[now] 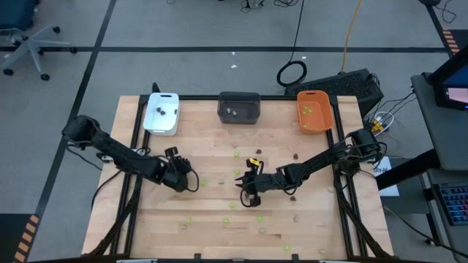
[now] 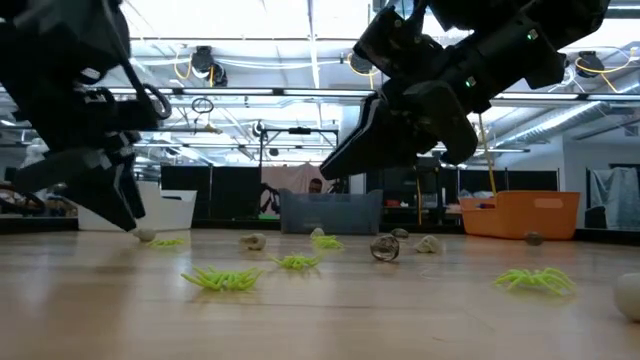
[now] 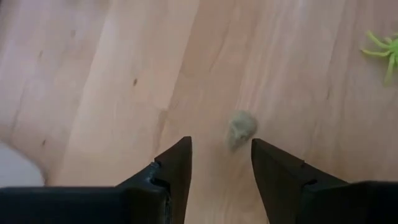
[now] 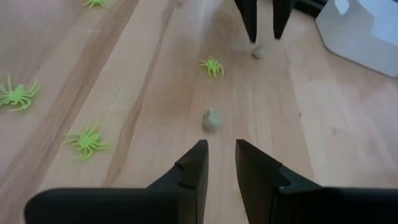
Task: Sort Halloween decoration
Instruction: Put the white toy skull into the black bin
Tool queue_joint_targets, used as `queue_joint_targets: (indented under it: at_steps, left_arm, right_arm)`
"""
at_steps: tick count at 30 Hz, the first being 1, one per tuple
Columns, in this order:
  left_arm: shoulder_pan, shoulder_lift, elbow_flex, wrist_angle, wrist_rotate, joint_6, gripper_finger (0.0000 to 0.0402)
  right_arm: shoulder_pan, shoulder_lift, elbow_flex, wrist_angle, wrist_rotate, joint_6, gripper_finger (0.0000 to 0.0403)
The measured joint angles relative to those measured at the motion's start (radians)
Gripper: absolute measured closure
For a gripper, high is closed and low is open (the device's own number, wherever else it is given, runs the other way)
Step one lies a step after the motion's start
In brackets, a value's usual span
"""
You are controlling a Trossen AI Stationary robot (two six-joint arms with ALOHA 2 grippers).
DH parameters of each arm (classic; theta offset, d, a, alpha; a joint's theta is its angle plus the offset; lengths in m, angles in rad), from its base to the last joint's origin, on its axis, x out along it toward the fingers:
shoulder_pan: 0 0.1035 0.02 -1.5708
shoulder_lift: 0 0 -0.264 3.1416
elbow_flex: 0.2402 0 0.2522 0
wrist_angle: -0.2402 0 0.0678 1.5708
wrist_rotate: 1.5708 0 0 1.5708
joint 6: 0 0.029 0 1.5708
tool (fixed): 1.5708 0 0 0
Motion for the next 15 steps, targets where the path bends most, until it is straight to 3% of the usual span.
queue_joint_targets:
  at_steps: [8, 15]
  left_arm:
    - [0.099, -0.001, -0.024, 0.064, 0.12, 0.137, 0.0245]
    - [0.125, 0.0, -0.024, 0.116, 0.199, 0.231, 0.0319]
  right_arm:
    - [0.0, 0.0, 0.0, 0.021, 0.0, -0.015, 0.0334]
    - [0.0, 0.0, 0.0, 0.023, 0.0, -0.018, 0.0334]
